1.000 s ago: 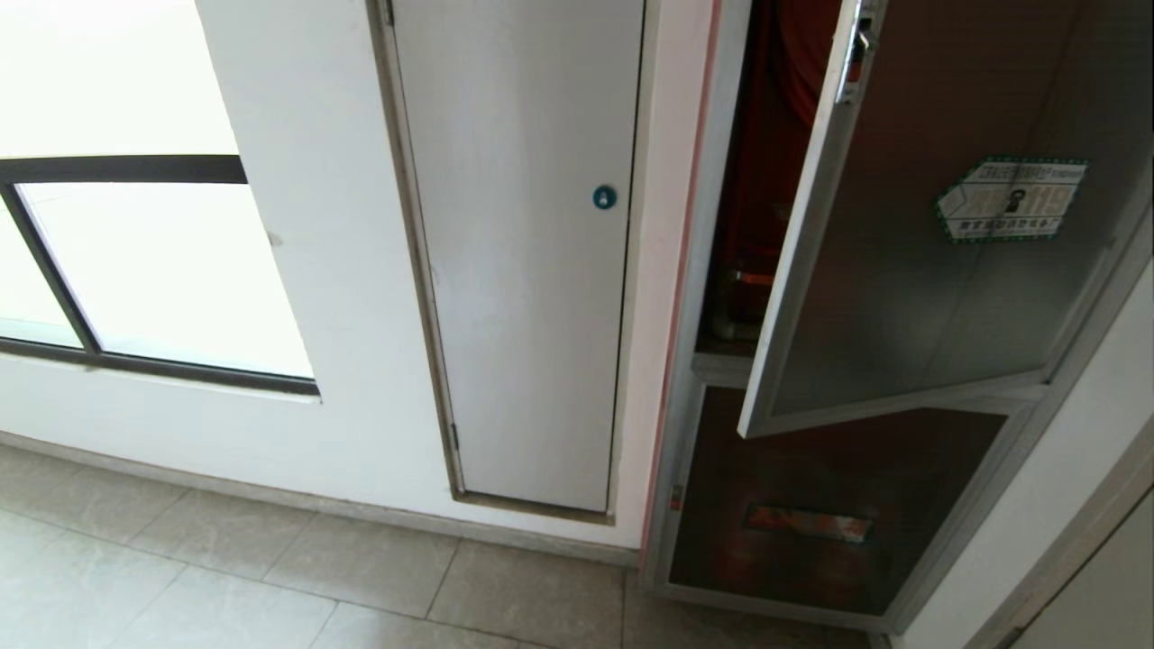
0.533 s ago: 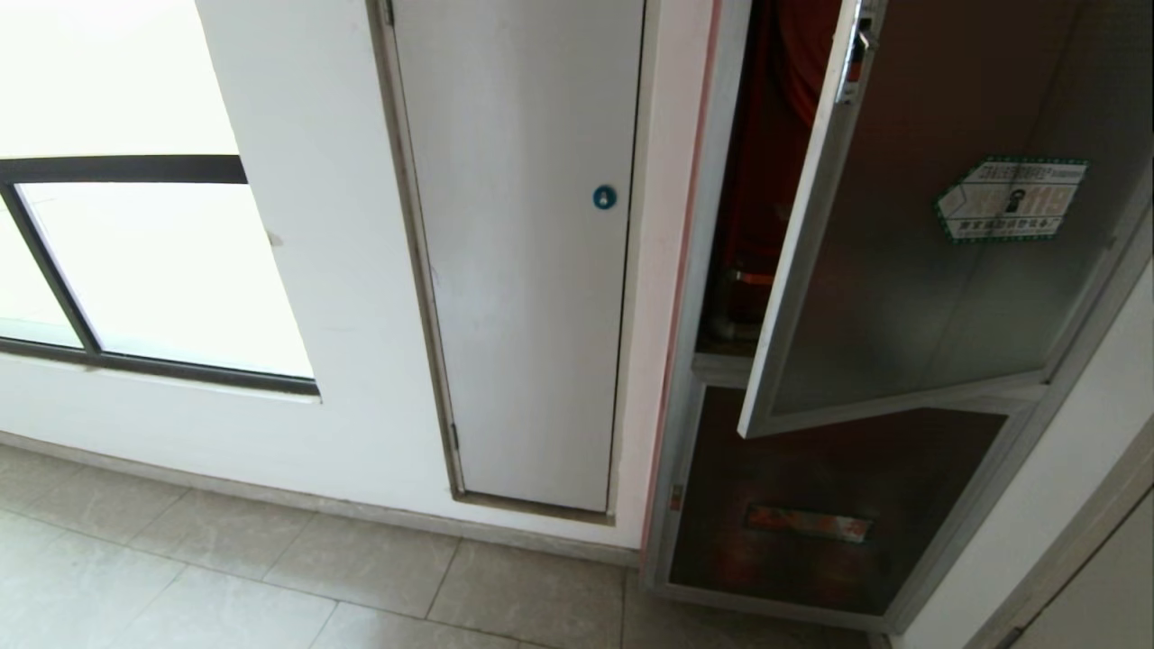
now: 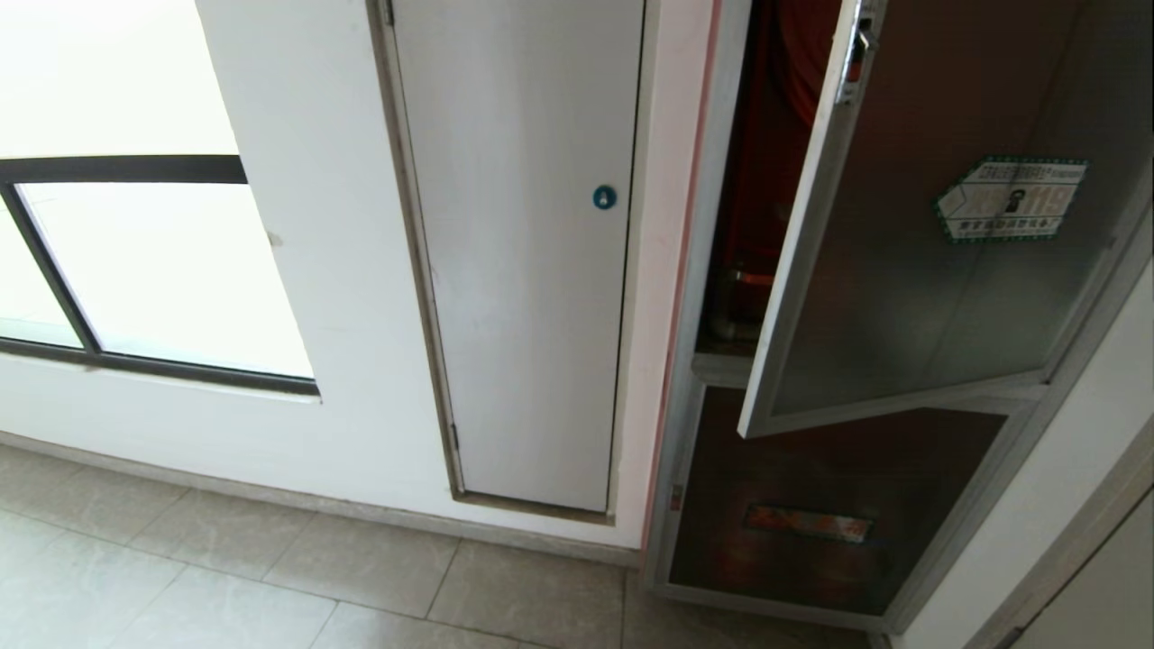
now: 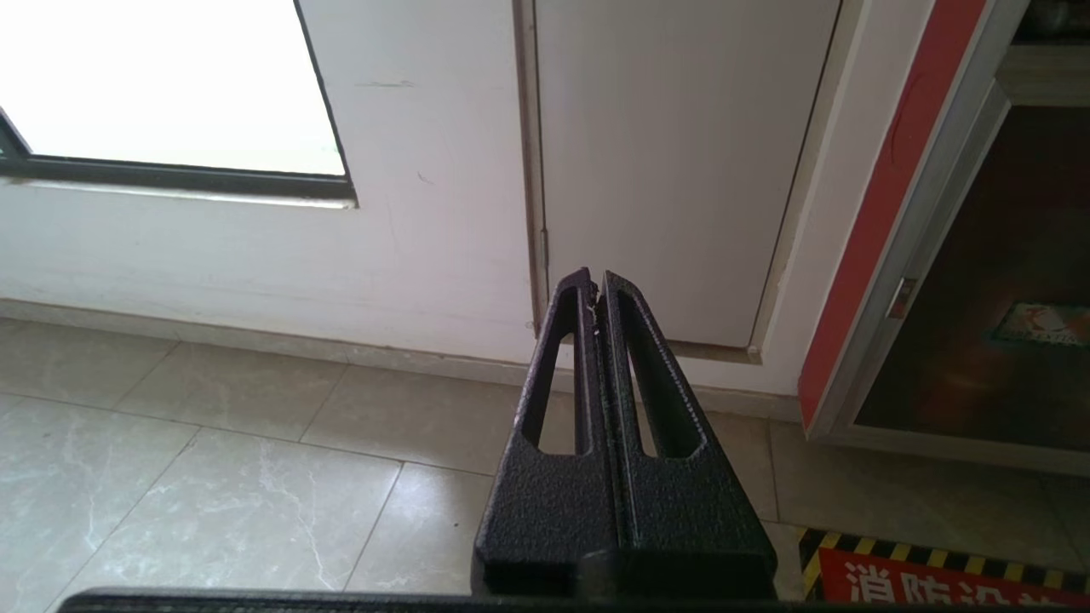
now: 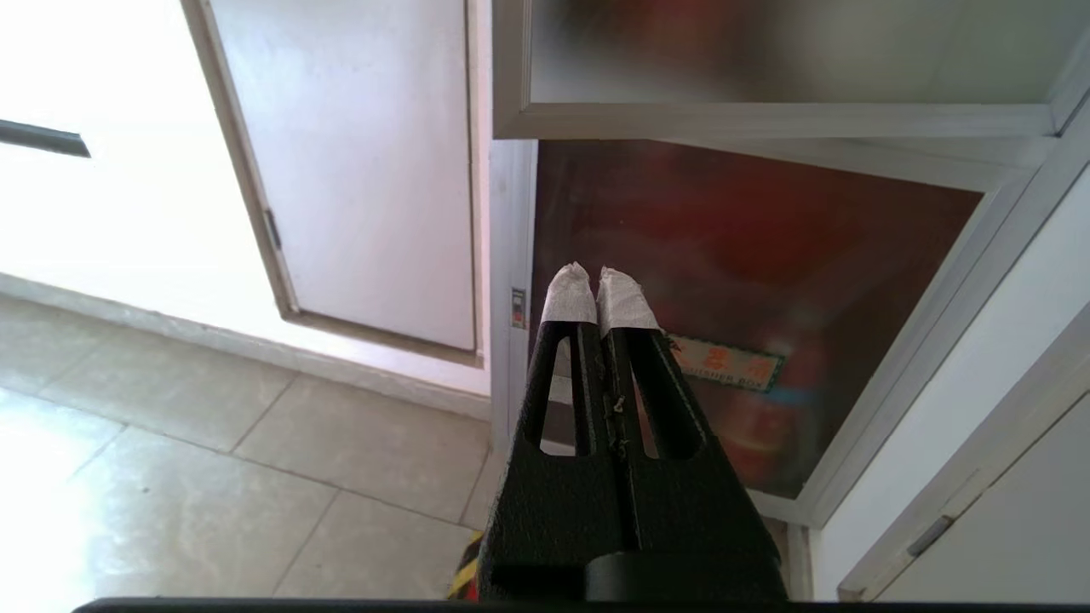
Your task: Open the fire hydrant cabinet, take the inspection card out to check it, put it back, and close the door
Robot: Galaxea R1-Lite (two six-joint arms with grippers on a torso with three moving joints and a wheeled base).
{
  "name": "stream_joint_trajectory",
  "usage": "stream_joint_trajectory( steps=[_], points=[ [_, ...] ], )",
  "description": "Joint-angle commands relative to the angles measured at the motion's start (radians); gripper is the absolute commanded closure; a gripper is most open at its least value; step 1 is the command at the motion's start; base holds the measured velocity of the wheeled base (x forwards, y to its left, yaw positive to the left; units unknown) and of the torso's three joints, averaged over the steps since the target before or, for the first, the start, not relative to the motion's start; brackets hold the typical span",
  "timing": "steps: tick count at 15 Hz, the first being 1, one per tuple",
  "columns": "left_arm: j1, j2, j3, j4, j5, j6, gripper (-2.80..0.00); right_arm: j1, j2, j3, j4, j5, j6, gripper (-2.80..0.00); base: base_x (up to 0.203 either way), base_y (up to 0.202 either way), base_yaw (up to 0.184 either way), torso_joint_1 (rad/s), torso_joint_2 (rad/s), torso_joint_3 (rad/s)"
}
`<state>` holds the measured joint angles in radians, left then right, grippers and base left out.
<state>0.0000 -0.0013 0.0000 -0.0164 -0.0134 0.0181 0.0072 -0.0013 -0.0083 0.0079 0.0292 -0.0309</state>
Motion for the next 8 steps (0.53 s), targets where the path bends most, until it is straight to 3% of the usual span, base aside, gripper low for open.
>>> stream_joint_trajectory(
  steps=[1,4,8],
  points=[
    [0.000,0.001,0.006,0.000,0.000,0.000,0.00,0.000,0.007,-0.045,0.012,0.014,-0.003,0.00,0.000,0.000,0.000,0.000,0.00,0.000],
    [0.000,0.001,0.006,0.000,0.000,0.000,0.00,0.001,0.122,-0.130,0.016,0.051,-0.002,0.00,0.000,0.000,0.000,0.000,0.00,0.000],
    [0.000,0.001,0.006,0.000,0.000,0.000,0.00,0.005,0.372,-0.321,0.006,0.170,0.011,0.00,0.000,0.000,0.000,0.000,0.00,0.000]
  ],
)
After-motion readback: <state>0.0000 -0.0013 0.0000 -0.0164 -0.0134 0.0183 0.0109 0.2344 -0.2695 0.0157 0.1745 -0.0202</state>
